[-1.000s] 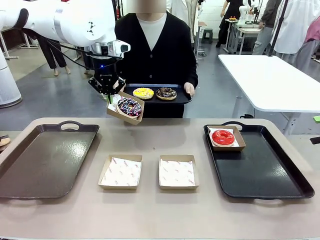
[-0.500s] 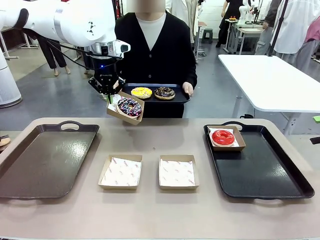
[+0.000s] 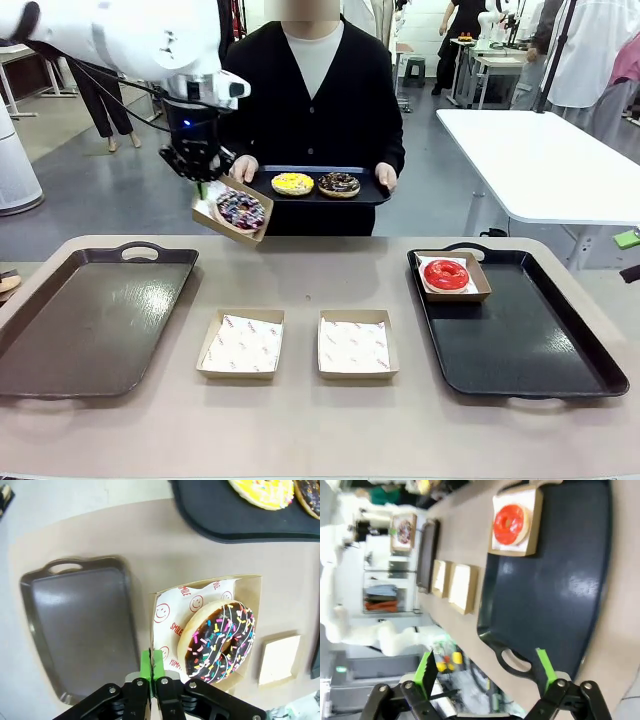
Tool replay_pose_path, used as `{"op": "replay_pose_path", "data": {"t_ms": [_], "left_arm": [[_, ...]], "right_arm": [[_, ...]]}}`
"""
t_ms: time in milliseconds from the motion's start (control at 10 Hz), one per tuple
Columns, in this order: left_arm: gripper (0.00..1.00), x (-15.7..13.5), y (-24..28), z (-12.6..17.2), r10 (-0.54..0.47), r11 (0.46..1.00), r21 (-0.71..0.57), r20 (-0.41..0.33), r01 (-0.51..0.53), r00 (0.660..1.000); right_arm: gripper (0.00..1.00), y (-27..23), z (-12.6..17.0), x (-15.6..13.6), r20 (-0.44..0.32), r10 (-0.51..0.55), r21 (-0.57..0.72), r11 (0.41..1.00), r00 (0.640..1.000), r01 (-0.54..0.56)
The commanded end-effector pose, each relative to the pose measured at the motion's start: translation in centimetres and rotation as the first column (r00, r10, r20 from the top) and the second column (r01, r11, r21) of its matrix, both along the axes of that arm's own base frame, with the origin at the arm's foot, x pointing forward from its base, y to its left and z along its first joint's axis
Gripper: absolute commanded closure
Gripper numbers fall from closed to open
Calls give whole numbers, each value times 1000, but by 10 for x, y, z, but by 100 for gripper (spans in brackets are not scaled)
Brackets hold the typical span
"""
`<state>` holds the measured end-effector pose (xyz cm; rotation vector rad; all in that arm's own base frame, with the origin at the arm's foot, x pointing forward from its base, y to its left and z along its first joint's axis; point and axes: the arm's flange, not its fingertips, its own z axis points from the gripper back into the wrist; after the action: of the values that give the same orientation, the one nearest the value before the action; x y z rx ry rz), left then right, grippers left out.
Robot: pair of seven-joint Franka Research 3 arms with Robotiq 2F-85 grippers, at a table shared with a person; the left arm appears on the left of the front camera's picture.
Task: Individually package the donuts and arrange them on the tray.
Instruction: Place the picked Paper togo box on the Handle tray while simultaneously picking up another Paper togo box from the table with the other hand.
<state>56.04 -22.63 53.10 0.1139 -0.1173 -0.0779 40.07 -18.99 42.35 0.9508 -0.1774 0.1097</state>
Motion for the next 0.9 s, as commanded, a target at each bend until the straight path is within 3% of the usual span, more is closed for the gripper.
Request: {"op": "replay_pose_path", "data": {"t_ms": [0,300,500,800], "left_arm": [[99,-20,45,21,-24,1000,13,45,24,999],[99,-27,117,22,26,998,-59,31,-24,999],[99,-27,154,6,62,994,-91,16,-60,998],[99,-29,196,-20,101,989,-108,5,-100,995]], "right_arm": [[0,58,42,-26,-27,59,-187,980,998,-63],[0,146,84,-46,-69,88,-412,904,994,-109],[0,203,87,-45,-92,84,-508,853,992,-119],[0,271,76,-40,-75,-40,-597,802,996,-12]]}}
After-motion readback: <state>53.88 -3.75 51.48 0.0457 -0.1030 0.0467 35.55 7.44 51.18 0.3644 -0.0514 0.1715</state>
